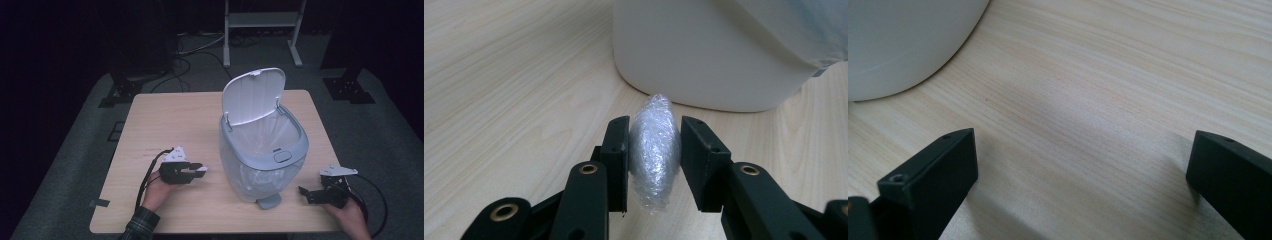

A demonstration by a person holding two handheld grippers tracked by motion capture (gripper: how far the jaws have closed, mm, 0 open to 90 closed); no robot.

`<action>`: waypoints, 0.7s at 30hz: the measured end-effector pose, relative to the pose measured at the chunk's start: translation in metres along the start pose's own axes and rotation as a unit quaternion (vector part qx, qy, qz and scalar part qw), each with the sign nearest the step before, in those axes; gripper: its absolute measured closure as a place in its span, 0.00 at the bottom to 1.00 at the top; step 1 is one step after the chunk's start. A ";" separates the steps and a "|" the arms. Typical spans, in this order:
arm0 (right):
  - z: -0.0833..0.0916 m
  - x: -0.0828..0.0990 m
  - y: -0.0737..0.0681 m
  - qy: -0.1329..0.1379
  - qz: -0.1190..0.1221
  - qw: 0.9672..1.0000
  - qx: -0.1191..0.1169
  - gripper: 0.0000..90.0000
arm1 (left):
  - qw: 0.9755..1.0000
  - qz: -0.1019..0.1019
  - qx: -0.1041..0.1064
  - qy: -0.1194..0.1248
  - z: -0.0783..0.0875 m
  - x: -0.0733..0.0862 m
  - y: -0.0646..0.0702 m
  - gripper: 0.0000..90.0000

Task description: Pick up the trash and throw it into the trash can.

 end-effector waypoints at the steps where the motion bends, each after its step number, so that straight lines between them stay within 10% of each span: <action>1: 0.000 0.000 0.000 0.000 0.000 1.000 0.000 0.00 | 1.000 -0.001 0.002 0.000 0.001 0.000 0.000 0.73; 21: 0.000 0.000 0.000 0.000 0.000 1.000 0.000 0.00 | 0.999 0.004 0.033 0.038 0.030 -0.018 0.002 0.73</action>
Point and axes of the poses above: each handheld gripper's, and its own axes: z roughly backward along the jaws, x roughly out of its underside, y roughly to its right, the point moved 1 cm from there along -z, roughly forward along the jaws, and after that the axes turned 2 degrees about y, right-handed, at the moved point
